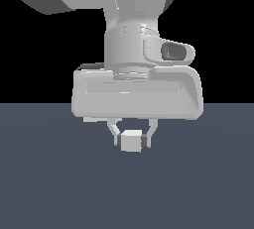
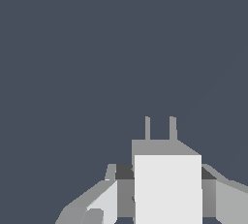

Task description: Plug the charger into the wall socket.

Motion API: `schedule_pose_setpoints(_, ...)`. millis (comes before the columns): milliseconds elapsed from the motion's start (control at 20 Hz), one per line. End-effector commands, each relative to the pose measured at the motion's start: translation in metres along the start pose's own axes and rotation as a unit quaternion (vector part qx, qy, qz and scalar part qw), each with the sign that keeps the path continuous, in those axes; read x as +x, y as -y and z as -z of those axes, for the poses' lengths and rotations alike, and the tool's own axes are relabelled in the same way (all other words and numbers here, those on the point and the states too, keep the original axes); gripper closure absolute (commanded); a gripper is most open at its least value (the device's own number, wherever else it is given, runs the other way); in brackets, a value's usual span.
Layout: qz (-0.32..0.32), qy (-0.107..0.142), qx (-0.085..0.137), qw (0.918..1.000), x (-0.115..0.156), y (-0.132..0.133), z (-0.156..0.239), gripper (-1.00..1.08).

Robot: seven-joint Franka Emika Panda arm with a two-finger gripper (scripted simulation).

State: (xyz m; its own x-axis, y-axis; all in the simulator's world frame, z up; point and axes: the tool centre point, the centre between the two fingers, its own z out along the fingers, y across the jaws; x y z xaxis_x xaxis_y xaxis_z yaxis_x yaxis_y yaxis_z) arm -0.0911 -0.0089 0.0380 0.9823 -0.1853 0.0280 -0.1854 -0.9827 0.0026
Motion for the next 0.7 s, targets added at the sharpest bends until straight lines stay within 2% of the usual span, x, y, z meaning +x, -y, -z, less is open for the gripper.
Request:
schedule_pose_setpoints(0,0.028,-0.001,0.000,0.9996,0.010,0.012,0.013,1.08)
schedule_pose_setpoints(350,0.106,-0.001,0.003,0.9944,0.032,0.051,0.046,1.08)
schedule_pose_setpoints(650,0.139,-0.001,0.005,0.9902,0.039,0.070,0.060,1.08)
